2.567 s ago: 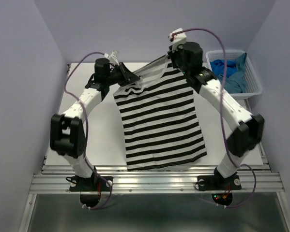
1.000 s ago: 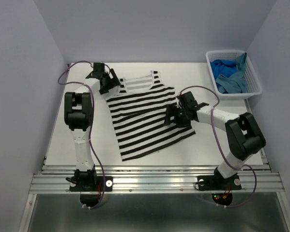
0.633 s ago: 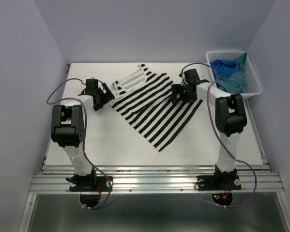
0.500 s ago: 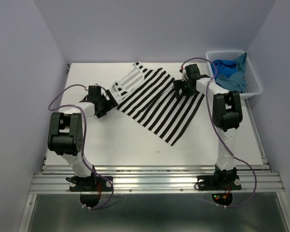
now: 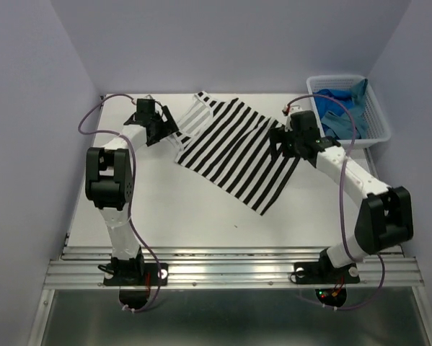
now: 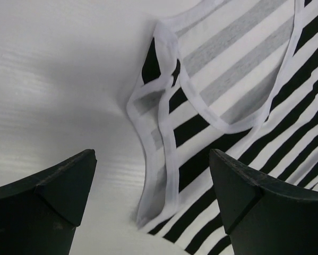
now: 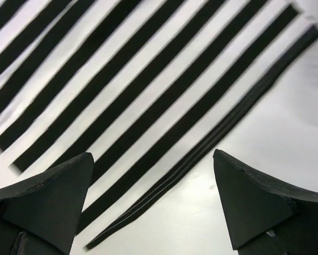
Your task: Fold and stack the tank tops
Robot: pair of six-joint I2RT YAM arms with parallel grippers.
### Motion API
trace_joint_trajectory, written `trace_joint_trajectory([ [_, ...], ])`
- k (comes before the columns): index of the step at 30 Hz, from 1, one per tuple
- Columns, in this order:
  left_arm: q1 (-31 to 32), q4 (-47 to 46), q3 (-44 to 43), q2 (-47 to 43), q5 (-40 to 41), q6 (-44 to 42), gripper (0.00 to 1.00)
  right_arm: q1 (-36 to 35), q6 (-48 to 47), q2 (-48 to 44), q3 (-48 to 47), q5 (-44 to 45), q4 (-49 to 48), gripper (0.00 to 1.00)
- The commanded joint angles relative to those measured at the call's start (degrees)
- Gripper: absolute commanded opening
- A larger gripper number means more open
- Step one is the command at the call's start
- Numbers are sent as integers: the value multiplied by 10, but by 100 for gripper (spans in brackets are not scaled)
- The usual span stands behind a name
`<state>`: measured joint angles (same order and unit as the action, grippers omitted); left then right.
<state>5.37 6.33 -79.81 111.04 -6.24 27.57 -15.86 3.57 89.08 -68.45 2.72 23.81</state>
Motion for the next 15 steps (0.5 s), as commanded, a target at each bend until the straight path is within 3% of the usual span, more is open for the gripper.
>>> trace_joint_trajectory([
  [1, -3, 35, -103, 60, 3, -47, 99, -89, 68, -43, 77, -14, -48, 100],
  [6, -6, 90, -229, 164, 18, -62, 99, -179, 84, -51, 114, 10, -25, 100],
  [8, -8, 94, -246, 187, 12, -63, 86, -205, 96, -36, 123, 2, -21, 100],
  [12, -14, 91, -246, 195, 22, -50, 47, -259, 121, 12, 146, -12, -31, 100],
  [13, -18, 91, -241, 193, 26, -49, 21, -270, 130, 22, 147, -15, -32, 100],
  [15, -24, 92, -219, 182, 39, -41, 1, -278, 138, 47, 150, -20, -32, 100],
])
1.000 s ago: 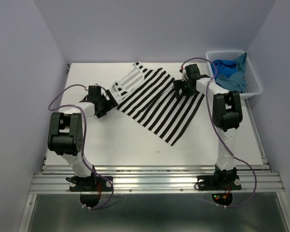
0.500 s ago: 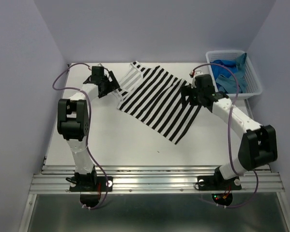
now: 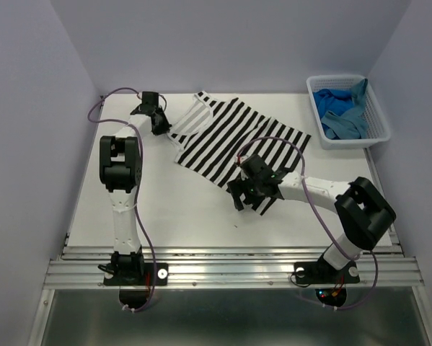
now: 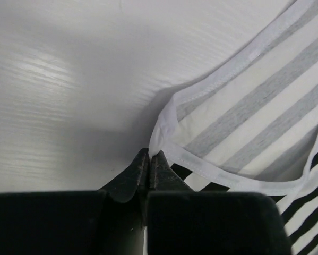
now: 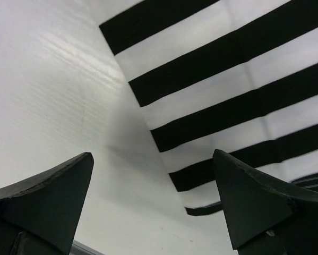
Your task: Fold and stack the tank tops
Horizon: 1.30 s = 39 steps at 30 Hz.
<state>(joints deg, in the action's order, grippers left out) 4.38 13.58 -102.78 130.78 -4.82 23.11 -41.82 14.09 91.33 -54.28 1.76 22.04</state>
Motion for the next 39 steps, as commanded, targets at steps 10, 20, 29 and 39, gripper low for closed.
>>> trace_joint_trajectory([
  [10, -106, -35, 247, -136, 42, 35, 0, -19, 77, -13, 89, -19, 6, 100],
  [20, -122, -53, 337, -254, -19, 8, 53, -24, 47, -90, 76, -40, 5, 100],
  [29, -103, -46, 466, -419, -14, 73, 96, -24, 90, -200, 78, 12, 38, 100],
  [39, 19, -84, 666, -521, -26, 176, 99, -24, 192, -254, 148, 116, 87, 100],
])
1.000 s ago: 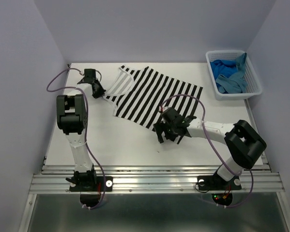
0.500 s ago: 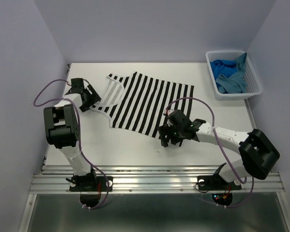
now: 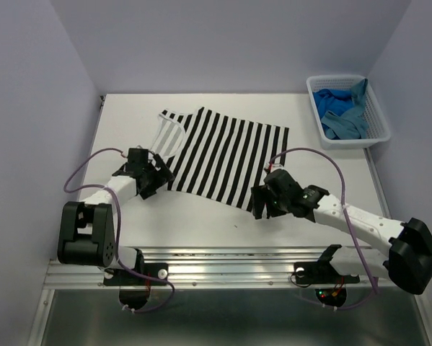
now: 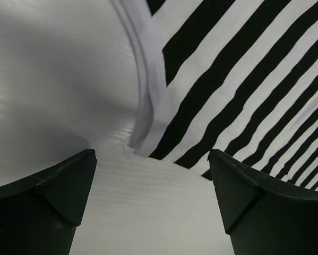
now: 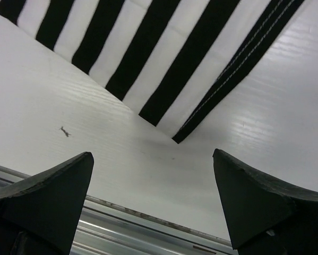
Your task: Fold and stack the tank tops
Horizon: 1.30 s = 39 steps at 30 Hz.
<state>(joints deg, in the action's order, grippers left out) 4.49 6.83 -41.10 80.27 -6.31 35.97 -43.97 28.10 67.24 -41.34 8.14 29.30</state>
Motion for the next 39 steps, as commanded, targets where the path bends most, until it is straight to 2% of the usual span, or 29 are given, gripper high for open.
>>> trace_joint_trajectory([
  [1, 23, -17, 58, -18, -8, 53, 99, -2, 52, -13, 19, 50, 15, 100],
  [6, 30, -23, 89, -39, 25, 70, 96, -2, 61, 7, 45, 26, -20, 100],
  [10, 31, -37, 87, -30, 6, 63, 77, -2, 65, 23, 56, 22, -41, 100],
  [12, 34, -51, 89, -24, -6, 61, 74, -2, 66, 26, 59, 36, -42, 100],
  [17, 38, -64, 81, -5, -42, 31, 56, -2, 67, 37, 57, 61, -45, 98],
  [22, 42, -43, 52, 41, -40, 7, 40, -2, 69, 59, 51, 75, -49, 86],
  [23, 42, -38, 52, 45, -35, 7, 15, -2, 70, 62, 55, 70, -56, 85],
  [24, 42, -36, 52, 47, -28, 8, 3, -2, 69, 64, 57, 64, -62, 85],
  [26, 43, -34, 55, 40, -28, 8, 0, -2, 66, 75, 62, 48, -78, 81],
  [29, 43, -29, 55, 25, -27, 7, 0, -2, 60, 95, 60, 31, -96, 68],
  [30, 43, -24, 55, 21, -23, 9, 0, -2, 57, 104, 56, 19, -103, 56],
  [33, 43, -20, 59, 2, -22, 12, 0, -2, 53, 113, 51, -7, -111, 37],
  [35, 43, -11, 62, -11, -18, 16, 0, -2, 49, 114, 50, -44, -105, 14],
  [38, 43, 5, 72, -32, -13, 24, 0, -2, 55, 84, 62, -76, -79, 1],
  [39, 43, 6, 76, -48, -13, 27, 0, -2, 55, 70, 66, -95, -74, 1],
])
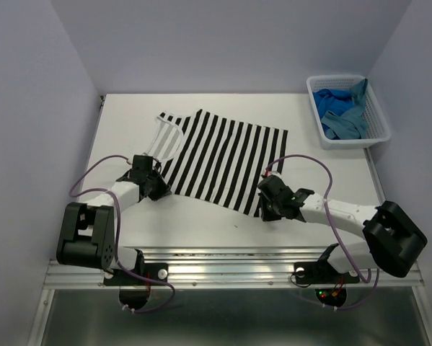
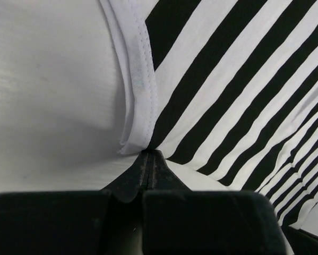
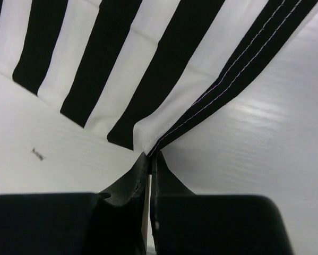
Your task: Fold and stack the tank tops
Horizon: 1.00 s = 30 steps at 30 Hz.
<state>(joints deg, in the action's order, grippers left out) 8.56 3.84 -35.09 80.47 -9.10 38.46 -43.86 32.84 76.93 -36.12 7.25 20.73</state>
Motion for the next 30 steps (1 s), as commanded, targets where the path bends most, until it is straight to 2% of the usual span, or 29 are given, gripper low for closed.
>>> trace_joint_trajectory([
  [1, 2, 38, 25, -60, 15, 5, 0, -4, 9, -40, 25, -92, 23, 1],
  [7, 4, 87, 42, -147, -3, 21, 0, -4, 18, -135, 30, -147, 83, 1],
  [9, 4, 111, 35, -178, 3, 23, 0, -4, 21, -156, 21, -140, 130, 1],
  [14, 5, 130, -4, -202, -2, 18, 0, -4, 30, -158, -18, -127, 163, 1],
  [21, 7, 132, -93, -131, -4, -6, 0, 16, 10, -113, -88, -92, 186, 1],
  [30, 14, 136, -212, -16, 0, -37, 0, 121, -58, -64, -164, -108, 189, 1],
])
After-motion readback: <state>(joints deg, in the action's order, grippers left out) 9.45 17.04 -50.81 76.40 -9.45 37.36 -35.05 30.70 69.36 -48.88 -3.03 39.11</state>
